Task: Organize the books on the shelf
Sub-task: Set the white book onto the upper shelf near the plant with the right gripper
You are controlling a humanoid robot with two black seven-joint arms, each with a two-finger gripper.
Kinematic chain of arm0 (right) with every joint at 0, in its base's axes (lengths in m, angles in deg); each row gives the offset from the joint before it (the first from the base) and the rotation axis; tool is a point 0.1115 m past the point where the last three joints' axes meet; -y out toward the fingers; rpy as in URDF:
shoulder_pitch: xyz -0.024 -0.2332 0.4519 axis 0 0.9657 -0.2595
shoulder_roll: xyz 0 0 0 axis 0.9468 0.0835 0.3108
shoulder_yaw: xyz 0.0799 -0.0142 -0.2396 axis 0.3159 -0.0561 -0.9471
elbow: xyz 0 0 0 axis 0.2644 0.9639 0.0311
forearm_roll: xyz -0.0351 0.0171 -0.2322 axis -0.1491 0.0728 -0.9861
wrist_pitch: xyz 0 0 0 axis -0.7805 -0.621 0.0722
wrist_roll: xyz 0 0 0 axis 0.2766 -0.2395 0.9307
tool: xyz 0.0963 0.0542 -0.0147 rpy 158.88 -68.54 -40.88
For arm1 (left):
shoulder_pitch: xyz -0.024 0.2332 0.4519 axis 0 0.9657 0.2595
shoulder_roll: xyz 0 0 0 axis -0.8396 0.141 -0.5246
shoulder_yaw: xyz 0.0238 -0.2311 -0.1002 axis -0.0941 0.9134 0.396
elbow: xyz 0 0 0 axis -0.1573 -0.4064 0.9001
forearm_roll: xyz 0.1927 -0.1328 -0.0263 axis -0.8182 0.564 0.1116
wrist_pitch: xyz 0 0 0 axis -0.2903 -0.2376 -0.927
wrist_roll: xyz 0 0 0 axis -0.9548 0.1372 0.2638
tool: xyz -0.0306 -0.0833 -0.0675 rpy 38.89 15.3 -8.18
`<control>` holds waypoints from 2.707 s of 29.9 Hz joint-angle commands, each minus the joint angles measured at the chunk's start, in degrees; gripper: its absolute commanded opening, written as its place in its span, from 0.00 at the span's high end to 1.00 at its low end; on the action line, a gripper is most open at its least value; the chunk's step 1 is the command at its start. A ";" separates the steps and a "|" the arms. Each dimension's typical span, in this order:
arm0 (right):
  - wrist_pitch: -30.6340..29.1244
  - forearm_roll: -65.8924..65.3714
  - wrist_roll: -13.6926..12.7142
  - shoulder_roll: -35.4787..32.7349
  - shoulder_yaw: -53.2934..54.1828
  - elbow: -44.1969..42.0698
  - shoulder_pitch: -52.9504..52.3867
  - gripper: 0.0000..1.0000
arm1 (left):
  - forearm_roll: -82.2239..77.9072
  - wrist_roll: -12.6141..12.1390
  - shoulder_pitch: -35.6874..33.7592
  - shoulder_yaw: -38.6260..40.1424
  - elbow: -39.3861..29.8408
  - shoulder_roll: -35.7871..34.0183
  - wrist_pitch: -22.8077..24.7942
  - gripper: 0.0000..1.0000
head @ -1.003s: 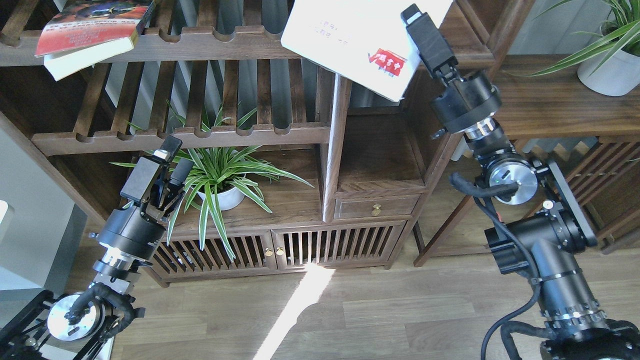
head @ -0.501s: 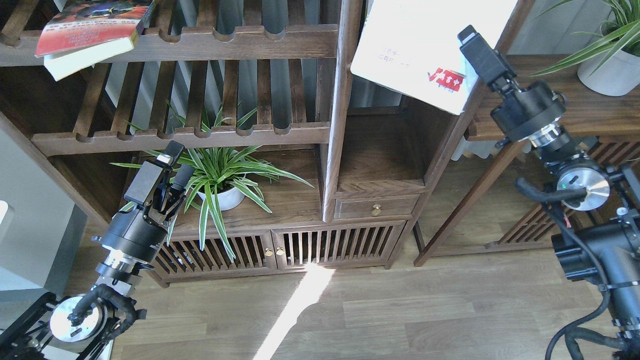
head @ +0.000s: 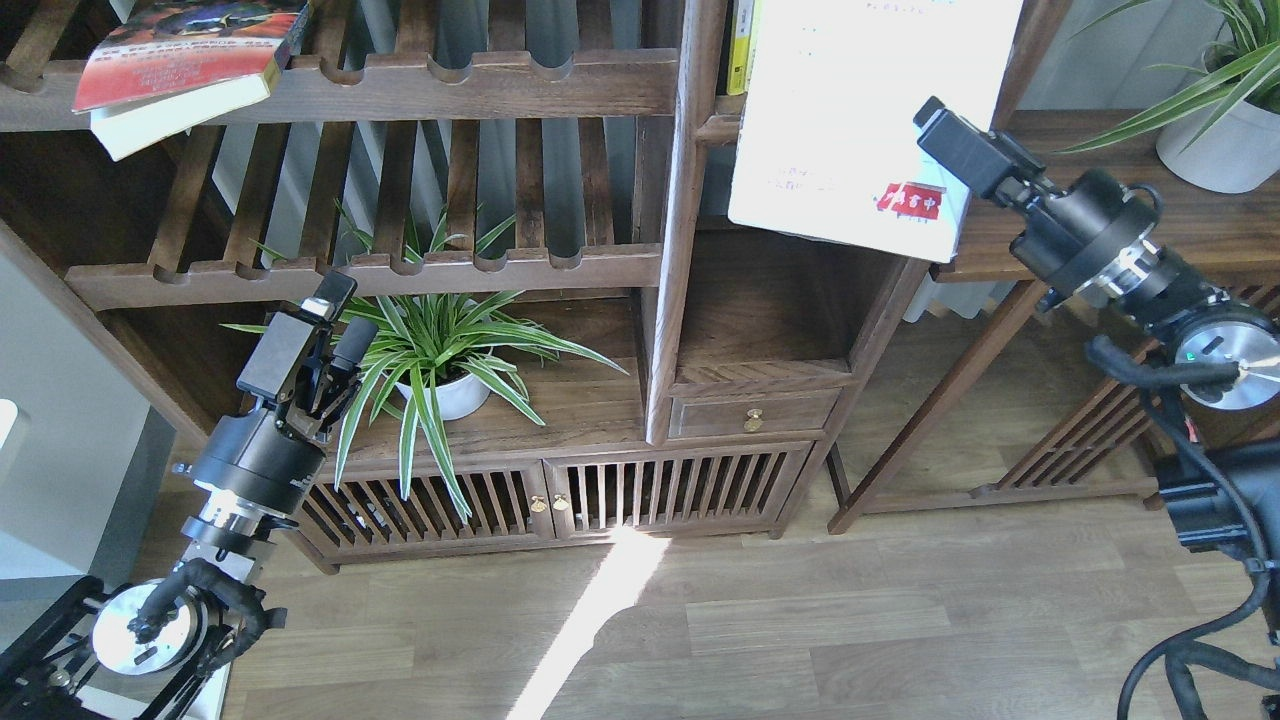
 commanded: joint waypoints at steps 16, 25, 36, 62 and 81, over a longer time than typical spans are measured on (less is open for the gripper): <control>0.00 -0.43 -3.15 -7.19 9.05 -0.04 -0.05 1.00 | -0.08 -0.51 -0.09 -0.06 0.05 0.15 0.00 0.06; 0.00 -3.68 -3.33 -7.37 9.58 0.05 -4.08 1.00 | -0.08 -0.51 -0.09 0.02 0.05 0.07 0.00 0.06; 5.23 -6.68 -3.24 -7.28 7.21 -1.18 -11.74 1.00 | -0.17 -0.60 -0.44 0.03 0.14 -0.02 0.00 0.06; 11.74 -14.50 -2.01 -6.32 2.20 -7.77 -19.56 0.99 | -0.08 -0.69 -0.44 -0.50 1.54 0.15 0.00 0.06; 17.71 -22.76 -1.66 -2.98 -1.06 -9.17 -24.39 1.00 | -0.08 -0.60 -0.44 -0.77 1.72 0.15 0.00 0.06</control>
